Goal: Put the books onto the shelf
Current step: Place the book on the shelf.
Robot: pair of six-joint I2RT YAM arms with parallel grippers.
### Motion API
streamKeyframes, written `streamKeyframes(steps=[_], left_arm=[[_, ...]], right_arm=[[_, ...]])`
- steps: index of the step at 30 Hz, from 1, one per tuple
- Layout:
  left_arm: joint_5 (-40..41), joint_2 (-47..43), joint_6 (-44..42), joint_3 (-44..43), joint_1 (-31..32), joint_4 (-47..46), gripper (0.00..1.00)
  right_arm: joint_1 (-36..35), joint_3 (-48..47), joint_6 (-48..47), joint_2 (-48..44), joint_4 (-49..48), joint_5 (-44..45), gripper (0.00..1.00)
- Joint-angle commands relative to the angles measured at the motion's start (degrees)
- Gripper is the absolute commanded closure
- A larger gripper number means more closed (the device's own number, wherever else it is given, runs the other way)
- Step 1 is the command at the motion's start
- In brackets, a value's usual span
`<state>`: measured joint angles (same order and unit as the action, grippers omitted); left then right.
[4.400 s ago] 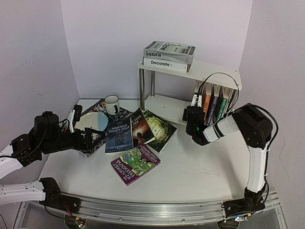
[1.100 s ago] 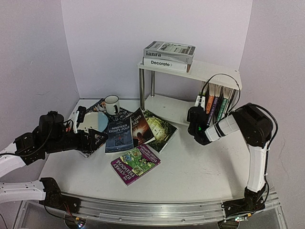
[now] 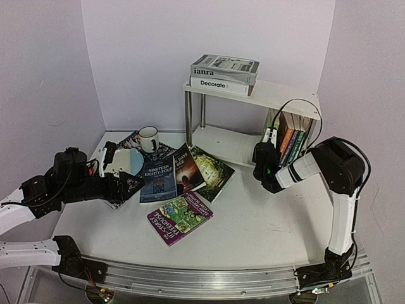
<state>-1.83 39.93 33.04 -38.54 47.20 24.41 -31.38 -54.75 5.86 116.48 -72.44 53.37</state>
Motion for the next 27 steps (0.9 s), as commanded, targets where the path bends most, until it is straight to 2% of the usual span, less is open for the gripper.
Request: streamKeyframes(steps=[1,10,27], left_arm=[[-0.44,0.27,0.07,-1.61,-0.18,-2.00,0.00],[-0.56,0.16,0.06,-1.45,-0.18,-2.16,0.00],[-1.11,-1.18,0.47,-1.17,-0.17,-2.09,0.00]], right_arm=[[0.48,0.65,1.12,-3.58,-1.87,1.39,0.58],[-0.20,-0.25,3.79,-3.80,0.78,-0.63,0.52],[-2.70,-0.89,6.17,-5.67,4.03,1.55,0.41]])
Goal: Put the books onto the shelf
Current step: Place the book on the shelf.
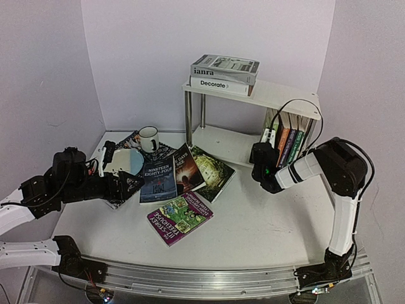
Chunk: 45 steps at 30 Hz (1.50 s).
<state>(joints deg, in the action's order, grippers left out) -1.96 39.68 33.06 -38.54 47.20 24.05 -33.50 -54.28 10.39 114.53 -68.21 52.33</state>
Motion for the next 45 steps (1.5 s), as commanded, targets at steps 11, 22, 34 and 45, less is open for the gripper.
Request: streamKeyframes(steps=[11,22,34,45], left_arm=[[-1.45,-1.50,0.78,-1.09,-0.17,-1.79,0.00],[-1.38,-1.65,0.67,-0.92,-0.18,-1.77,0.00],[-2.05,2.43,0.64,-0.75,-0.18,-1.86,0.00],[-1.30,7.87,2.59,2.34,-0.18,-4.39,0.01]], right_arm=[[-1.74,-1.44,4.69,-5.06,3.21,3.26,0.39],[-3.10,0.99,9.16,-7.53,7.11,3.77,0.37],[-14.99,10.06,9.30,-16.88,12.22,3.46,0.03],[-23.89,20.70,12.41,-33.01,30.96,-20.25,0.02]])
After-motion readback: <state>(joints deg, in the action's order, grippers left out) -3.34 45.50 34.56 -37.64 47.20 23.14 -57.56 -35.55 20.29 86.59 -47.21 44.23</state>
